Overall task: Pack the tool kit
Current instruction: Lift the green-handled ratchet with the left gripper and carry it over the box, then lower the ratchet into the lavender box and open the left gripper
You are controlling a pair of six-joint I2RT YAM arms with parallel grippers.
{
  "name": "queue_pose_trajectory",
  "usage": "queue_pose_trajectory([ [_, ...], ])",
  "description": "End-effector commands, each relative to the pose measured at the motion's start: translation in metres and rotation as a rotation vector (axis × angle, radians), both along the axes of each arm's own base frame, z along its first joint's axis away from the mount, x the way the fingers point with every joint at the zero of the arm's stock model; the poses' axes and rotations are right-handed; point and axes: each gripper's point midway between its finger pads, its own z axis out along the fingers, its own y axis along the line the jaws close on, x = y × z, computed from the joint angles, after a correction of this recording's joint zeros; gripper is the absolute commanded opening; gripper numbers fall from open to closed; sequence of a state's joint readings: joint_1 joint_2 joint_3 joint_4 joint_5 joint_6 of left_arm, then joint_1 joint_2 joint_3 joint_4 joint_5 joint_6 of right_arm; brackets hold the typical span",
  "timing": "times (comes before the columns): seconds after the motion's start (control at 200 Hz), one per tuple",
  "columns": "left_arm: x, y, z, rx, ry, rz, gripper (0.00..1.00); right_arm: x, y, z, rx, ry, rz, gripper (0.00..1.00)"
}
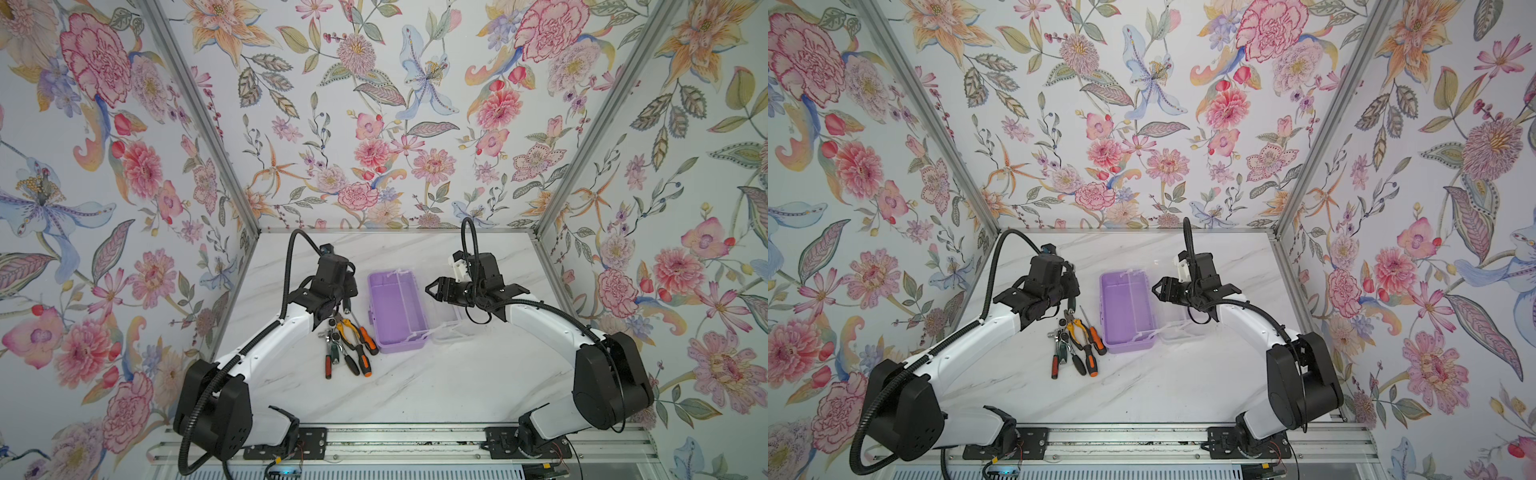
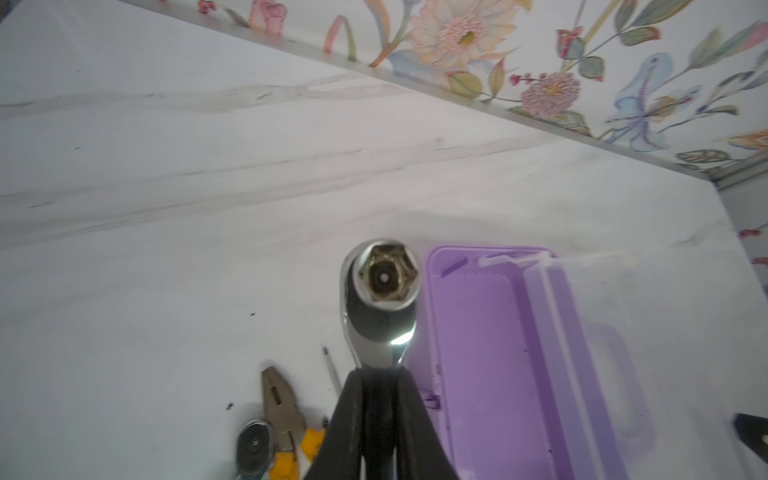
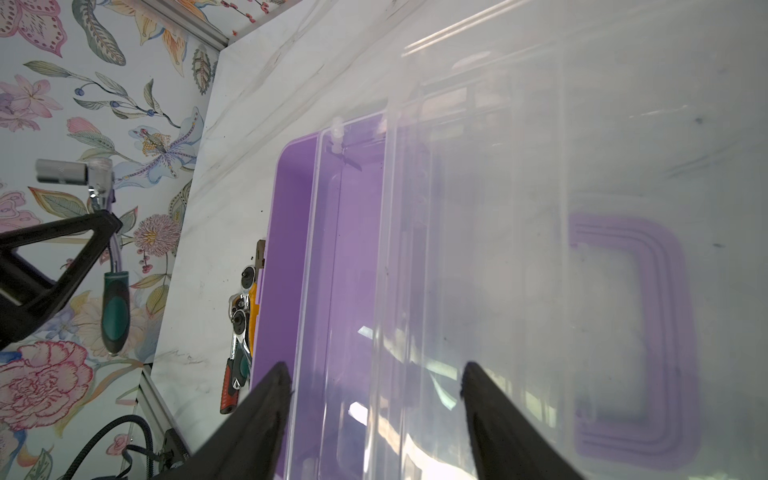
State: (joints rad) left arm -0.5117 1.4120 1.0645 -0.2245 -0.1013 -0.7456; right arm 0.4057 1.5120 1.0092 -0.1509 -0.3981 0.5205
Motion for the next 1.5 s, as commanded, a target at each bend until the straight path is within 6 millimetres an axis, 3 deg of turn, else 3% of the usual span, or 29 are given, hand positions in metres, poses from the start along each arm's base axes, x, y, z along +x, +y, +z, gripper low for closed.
queue_pose_trajectory([
  [0.0, 0.009, -0.064, 0.011, -0.152, -0.025, -0.064, 0.00, -0.003, -0.004, 0.008, 0.027, -0.015, -0.010, 0.67],
  [0.06, 0.012, -0.080, 0.011, -0.179, -0.033, -0.059, 0.00, -0.004, -0.006, 0.010, 0.029, -0.021, -0.013, 0.67],
  [0.08, 0.014, -0.087, -0.004, -0.172, -0.008, -0.056, 0.00, -0.004, -0.007, 0.011, 0.031, -0.021, -0.015, 0.67],
  [0.24, 0.012, -0.110, -0.030, -0.249, 0.027, -0.022, 0.00, -0.006, -0.016, 0.013, 0.042, -0.029, -0.027, 0.68],
  [0.696, 0.005, -0.123, -0.103, -0.225, 0.172, 0.003, 0.00, -0.004, -0.019, 0.010, 0.070, -0.016, -0.023, 0.68],
  [0.901, 0.008, -0.138, -0.120, -0.210, 0.220, -0.046, 0.02, -0.002, -0.020, 0.013, 0.071, -0.022, -0.030, 0.68],
  [1.041, 0.011, -0.143, -0.111, -0.216, 0.206, -0.066, 0.28, -0.001, -0.021, 0.017, 0.071, -0.033, -0.040, 0.70],
  [1.201, 0.015, -0.136, -0.085, -0.227, 0.155, -0.059, 0.43, -0.001, -0.019, 0.023, 0.071, -0.045, -0.038, 0.70],
  [1.381, 0.013, -0.112, -0.043, -0.204, 0.074, -0.042, 0.43, 0.000, -0.016, 0.034, 0.073, -0.068, -0.031, 0.70],
  [1.496, -0.002, -0.083, -0.034, -0.156, 0.043, -0.008, 0.42, -0.001, -0.013, 0.041, 0.075, -0.084, -0.023, 0.68],
])
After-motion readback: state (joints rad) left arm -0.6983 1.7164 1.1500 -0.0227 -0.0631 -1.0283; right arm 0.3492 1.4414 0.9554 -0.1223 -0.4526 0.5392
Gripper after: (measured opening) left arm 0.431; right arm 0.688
